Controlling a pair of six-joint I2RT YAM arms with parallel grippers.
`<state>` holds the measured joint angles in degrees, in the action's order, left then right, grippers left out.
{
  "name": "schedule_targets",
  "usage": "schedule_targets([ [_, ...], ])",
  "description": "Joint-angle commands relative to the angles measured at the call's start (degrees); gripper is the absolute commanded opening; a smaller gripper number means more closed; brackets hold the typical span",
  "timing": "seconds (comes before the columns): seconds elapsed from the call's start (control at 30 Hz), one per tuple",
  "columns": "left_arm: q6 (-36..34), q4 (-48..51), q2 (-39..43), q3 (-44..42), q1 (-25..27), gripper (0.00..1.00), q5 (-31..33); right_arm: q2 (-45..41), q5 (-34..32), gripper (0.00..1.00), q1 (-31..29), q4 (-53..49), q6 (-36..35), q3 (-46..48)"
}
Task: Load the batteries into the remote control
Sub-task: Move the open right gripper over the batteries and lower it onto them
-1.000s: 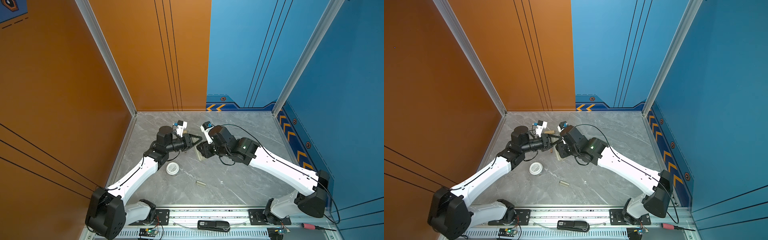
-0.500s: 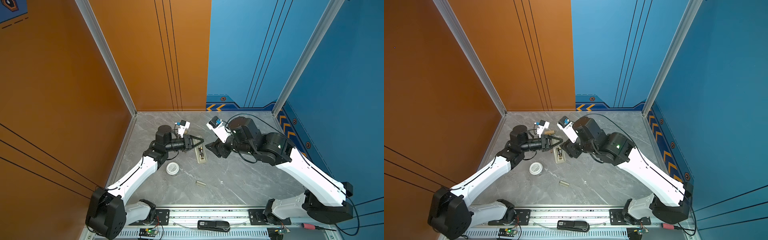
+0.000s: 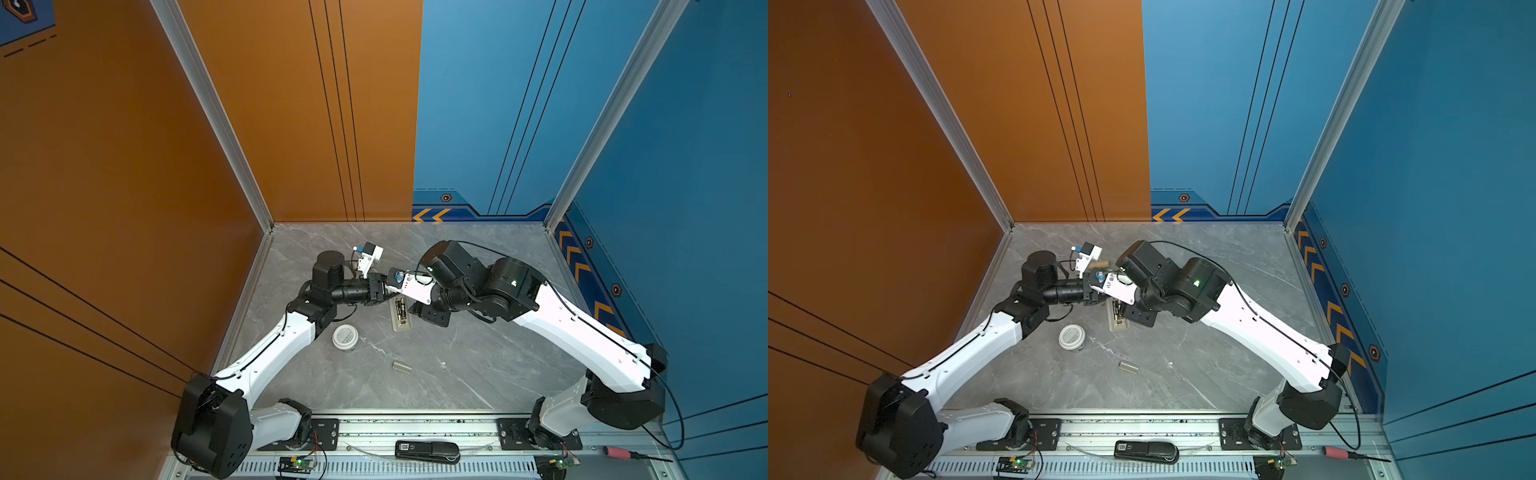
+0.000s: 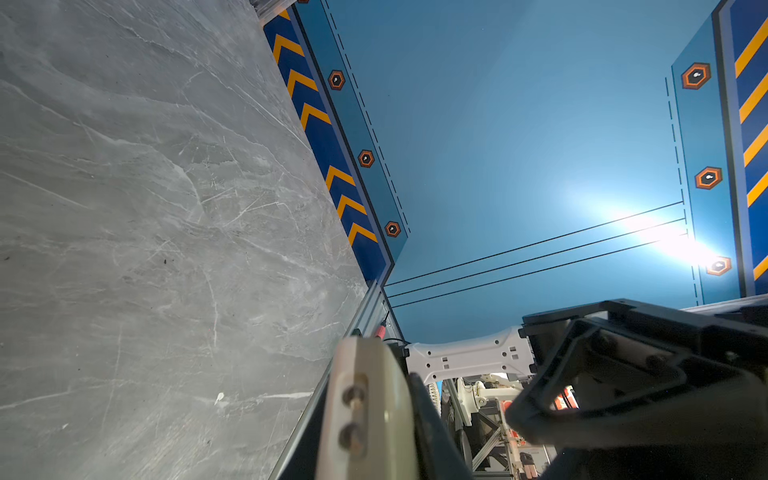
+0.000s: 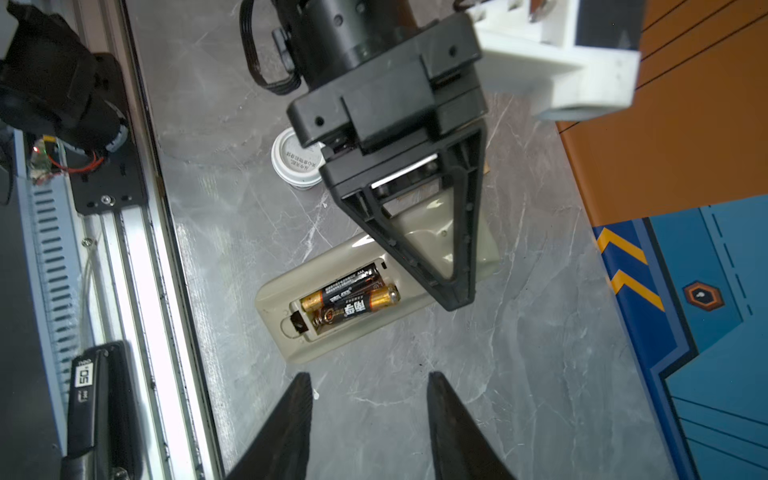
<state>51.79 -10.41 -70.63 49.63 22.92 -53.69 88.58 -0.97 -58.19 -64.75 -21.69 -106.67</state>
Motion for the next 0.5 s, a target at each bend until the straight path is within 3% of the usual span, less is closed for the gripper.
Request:
schedule_targets([
  [0.0, -1.7, 0.6, 0.3, 1.6, 0.1, 0.0, -2.1, 0.7, 1.3, 0.36, -0.3, -2.0, -3.5, -2.3],
  [0.47, -1.8, 0.7, 0.5, 2.2, 0.2, 0.0, -3.4, 4.8, 1.5, 0.32, 0.1, -0.8, -6.1, -4.1],
])
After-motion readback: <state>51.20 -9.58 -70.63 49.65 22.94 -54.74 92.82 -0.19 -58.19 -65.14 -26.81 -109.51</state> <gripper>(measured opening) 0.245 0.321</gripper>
